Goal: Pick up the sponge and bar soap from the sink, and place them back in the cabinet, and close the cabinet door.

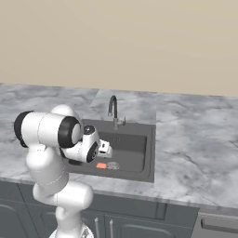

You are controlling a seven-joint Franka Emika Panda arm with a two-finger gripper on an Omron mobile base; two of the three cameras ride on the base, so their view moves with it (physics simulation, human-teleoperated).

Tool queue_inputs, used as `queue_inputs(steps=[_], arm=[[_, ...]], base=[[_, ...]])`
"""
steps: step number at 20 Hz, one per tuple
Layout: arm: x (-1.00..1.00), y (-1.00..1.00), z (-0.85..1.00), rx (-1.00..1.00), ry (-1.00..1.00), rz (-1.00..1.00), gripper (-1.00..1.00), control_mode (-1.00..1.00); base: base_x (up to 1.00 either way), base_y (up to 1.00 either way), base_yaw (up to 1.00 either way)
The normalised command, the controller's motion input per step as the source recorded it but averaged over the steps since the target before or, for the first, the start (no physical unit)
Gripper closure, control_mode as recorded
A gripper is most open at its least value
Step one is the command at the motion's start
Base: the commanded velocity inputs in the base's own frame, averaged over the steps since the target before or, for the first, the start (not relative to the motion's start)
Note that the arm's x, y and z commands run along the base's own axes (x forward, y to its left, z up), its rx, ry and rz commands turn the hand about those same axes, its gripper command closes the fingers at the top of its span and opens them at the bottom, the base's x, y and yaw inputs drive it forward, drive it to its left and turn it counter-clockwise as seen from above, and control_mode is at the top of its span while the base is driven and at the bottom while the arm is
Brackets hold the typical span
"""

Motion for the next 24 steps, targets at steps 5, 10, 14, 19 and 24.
queue_inputs(steps=[5,10,14,19,24], arm=[[0.14,0.0,-0.14,0.0,0.0,0.0,-1.0,-1.0],[0.11,0.0,-0.14,0.0,0.0,0.0,-1.0,-1.0],[0.04,0.0,-0.11,0.0,0.0,0.0,-1.0,-1.0],[0.09,0.0,-0.1,0.0,0.0,0.0,-1.0,-1.0],[0.03,0.0,-0.12,0.0,0.0,0.0,-1.0,-1.0]], base=[[0.0,0.0,0.0],[0.0,0.0,0.0],[0.0,0.0,0.0],[0.0,0.0,0.0],[0.0,0.0,0.0]])
